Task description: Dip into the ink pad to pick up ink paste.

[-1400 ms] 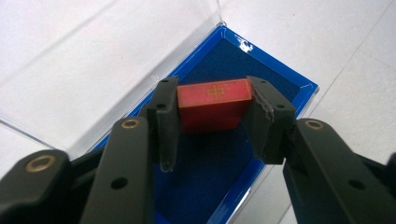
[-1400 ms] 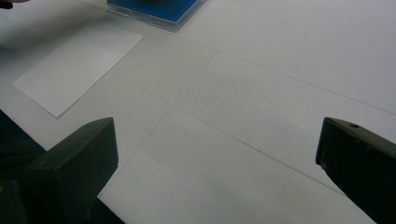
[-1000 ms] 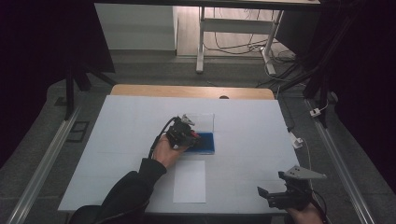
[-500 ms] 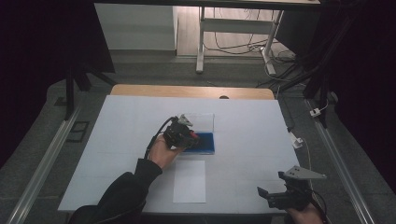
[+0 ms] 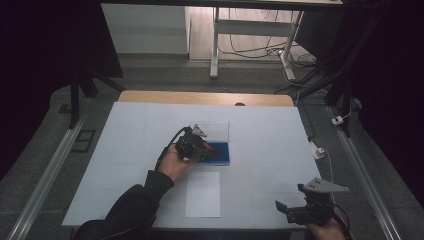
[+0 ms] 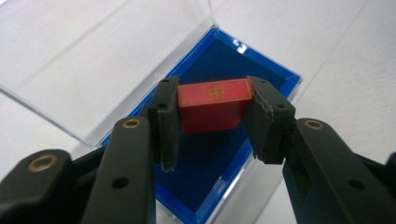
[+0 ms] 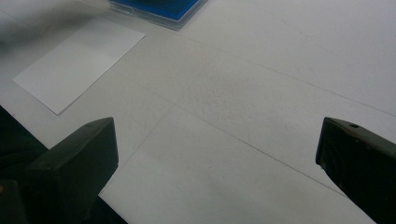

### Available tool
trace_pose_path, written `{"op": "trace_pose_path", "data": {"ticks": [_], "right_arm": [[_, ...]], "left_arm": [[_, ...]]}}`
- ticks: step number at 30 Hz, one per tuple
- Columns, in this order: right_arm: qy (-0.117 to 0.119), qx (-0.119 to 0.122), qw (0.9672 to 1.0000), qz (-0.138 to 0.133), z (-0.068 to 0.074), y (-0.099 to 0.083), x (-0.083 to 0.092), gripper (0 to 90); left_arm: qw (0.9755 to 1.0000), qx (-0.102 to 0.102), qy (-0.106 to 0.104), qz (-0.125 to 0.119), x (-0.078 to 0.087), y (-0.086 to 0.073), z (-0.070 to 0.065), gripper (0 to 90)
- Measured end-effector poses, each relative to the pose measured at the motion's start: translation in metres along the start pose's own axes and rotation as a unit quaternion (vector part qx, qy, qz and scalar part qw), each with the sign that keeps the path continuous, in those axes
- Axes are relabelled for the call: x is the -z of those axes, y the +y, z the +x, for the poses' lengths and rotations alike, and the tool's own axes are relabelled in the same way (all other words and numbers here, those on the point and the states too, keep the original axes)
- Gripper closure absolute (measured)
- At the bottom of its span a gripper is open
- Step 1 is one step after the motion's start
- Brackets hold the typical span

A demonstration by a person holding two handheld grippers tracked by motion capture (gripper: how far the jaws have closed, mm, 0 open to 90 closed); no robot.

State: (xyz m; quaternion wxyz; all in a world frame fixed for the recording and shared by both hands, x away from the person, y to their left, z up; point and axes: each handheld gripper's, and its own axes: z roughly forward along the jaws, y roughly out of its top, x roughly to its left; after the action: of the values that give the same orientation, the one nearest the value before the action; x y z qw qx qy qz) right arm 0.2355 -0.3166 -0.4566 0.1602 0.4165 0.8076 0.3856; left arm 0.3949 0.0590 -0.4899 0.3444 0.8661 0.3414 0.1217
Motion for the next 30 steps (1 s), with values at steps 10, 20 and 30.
{"op": "trace_pose_path", "data": {"ticks": [10, 20, 30], "right_arm": [[0.000, 0.001, 1.0000, 0.001, 0.000, 0.000, 0.000, 0.0], [0.000, 0.003, 1.0000, 0.005, 0.001, 0.000, 0.000, 0.0], [-0.002, 0.005, 0.9999, 0.009, 0.002, 0.000, -0.001, 0.0]], "left_arm": [[0.9998, 0.019, -0.001, 0.011, -0.009, -0.005, 0.005, 57.9], [0.9997, 0.024, 0.003, 0.010, -0.010, -0.006, 0.004, 58.3], [0.9997, 0.007, 0.023, 0.011, -0.011, -0.007, -0.003, 58.6]]}}
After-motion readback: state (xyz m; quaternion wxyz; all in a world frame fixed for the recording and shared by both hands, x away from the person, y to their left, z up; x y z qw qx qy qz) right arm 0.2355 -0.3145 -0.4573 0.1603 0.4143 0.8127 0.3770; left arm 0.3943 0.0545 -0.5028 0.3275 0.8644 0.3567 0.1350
